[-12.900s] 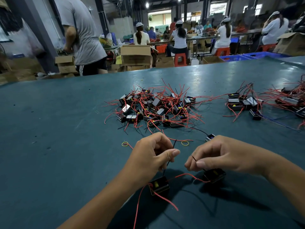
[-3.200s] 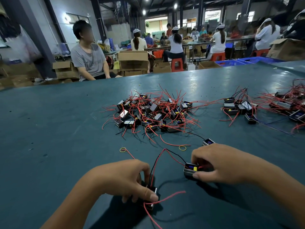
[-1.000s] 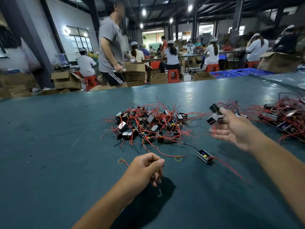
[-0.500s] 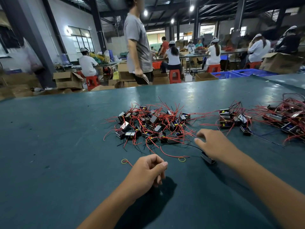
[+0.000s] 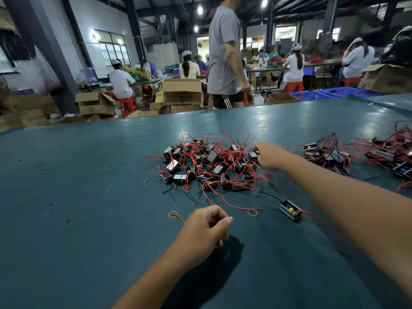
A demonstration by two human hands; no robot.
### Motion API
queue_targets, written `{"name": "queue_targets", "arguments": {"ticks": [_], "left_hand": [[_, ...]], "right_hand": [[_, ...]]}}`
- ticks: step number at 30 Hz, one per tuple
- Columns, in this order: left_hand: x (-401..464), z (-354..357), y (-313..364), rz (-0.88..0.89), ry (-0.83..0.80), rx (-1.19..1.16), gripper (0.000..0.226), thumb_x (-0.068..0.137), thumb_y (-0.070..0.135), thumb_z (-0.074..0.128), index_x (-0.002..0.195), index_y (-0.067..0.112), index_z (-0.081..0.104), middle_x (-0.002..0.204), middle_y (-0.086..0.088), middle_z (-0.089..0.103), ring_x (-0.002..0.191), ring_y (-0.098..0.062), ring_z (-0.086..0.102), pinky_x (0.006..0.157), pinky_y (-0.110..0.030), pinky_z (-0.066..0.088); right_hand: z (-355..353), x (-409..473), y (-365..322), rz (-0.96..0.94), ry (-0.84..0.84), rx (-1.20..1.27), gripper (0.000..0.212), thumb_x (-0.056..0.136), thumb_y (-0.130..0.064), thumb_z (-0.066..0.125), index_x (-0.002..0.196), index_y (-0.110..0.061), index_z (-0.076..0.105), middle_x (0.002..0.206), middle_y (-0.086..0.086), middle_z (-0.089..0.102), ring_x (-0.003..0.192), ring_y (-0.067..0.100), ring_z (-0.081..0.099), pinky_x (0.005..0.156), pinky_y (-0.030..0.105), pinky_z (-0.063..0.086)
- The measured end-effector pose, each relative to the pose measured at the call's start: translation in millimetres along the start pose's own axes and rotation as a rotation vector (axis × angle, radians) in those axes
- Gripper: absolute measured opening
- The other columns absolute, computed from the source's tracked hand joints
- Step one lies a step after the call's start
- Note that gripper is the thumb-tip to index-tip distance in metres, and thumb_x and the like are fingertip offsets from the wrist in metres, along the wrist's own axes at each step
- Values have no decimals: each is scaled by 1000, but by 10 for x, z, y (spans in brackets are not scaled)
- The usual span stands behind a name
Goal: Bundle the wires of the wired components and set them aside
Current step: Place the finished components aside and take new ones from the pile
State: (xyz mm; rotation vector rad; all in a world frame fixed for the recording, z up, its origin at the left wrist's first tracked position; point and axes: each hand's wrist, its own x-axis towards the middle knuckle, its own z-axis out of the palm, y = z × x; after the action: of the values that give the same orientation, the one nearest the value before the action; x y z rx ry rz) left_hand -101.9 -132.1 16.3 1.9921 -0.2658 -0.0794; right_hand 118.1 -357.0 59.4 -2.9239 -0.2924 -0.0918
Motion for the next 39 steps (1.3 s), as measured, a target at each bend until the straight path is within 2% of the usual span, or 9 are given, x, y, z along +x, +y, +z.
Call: {"name": "queue_targets", "arguments": {"ticks": [3, 7, 14, 22, 26, 28, 32, 35, 39], "left_hand": [[1, 7, -18, -2, -3, 15, 20, 99, 25, 60, 84, 12, 62, 65, 2, 67, 57, -11, 58, 57, -22, 47], [5, 35, -17, 2, -4, 78, 19, 98, 22, 59, 81, 14, 61, 64, 4, 66, 57, -8, 59, 57, -19, 46], [-3, 32, 35, 13, 9, 119, 20, 98, 22, 59, 79, 18, 60, 65, 4, 66, 56, -5, 59, 56, -15, 46], [-6, 23, 24, 19, 13, 111, 20, 98, 24, 59, 78, 19, 59, 64, 4, 66, 56, -7, 59, 58, -19, 48], [6, 29, 19, 11, 22, 36, 17, 98, 23, 60, 83, 15, 61, 65, 2, 65, 57, -13, 59, 57, -24, 48], [22, 38, 35, -24, 45, -178, 14, 99, 21, 61, 90, 10, 61, 70, -5, 64, 57, -17, 58, 55, -27, 49], [30, 70, 92, -104, -21, -718, 32, 90, 31, 67, 111, 7, 60, 90, -13, 69, 65, -22, 65, 55, -29, 55], [-6, 95, 63, -45, -58, -647, 34, 89, 31, 71, 115, 11, 64, 102, -12, 72, 81, -20, 69, 62, -27, 56], [-10, 83, 18, 34, 2, -455, 32, 85, 22, 74, 111, 8, 65, 88, -8, 72, 76, -15, 66, 66, -24, 54]], "right_hand": [[78, 118, 41, -40, -84, 77, 40, 98, -9, 38, 136, -17, 49, 127, 16, 60, 105, 28, 56, 88, 36, 44], [154, 188, 80, -39, -197, 5, 33, 97, -10, 41, 127, -6, 56, 124, 16, 62, 108, 31, 57, 90, 36, 46], [178, 192, 105, -37, -89, -21, 29, 96, -23, 49, 99, -3, 70, 107, 15, 70, 88, 29, 64, 78, 35, 53], [-291, -255, 65, -45, 240, 474, 30, 93, -32, 61, 88, -5, 73, 96, 16, 73, 84, 26, 64, 73, 32, 44], [-543, -855, -199, -229, 316, 569, 20, 92, -31, 64, 102, -19, 76, 114, -8, 61, 109, 13, 57, 89, 26, 36], [-502, -1236, -344, -373, 279, 495, 22, 91, -37, 64, 103, -22, 76, 121, -12, 55, 115, 7, 53, 98, 23, 33], [-134, -1885, -575, -659, 292, 180, 33, 89, -43, 52, 102, -22, 74, 127, -5, 59, 133, 10, 44, 120, 50, 9], [144, -2106, -635, -779, 303, -6, 30, 91, -40, 50, 105, -24, 72, 126, -4, 61, 138, 13, 42, 118, 60, 15], [184, -2145, -502, -766, 362, 247, 20, 90, -31, 58, 100, -23, 72, 124, -10, 63, 137, 8, 42, 117, 59, 18]]}}
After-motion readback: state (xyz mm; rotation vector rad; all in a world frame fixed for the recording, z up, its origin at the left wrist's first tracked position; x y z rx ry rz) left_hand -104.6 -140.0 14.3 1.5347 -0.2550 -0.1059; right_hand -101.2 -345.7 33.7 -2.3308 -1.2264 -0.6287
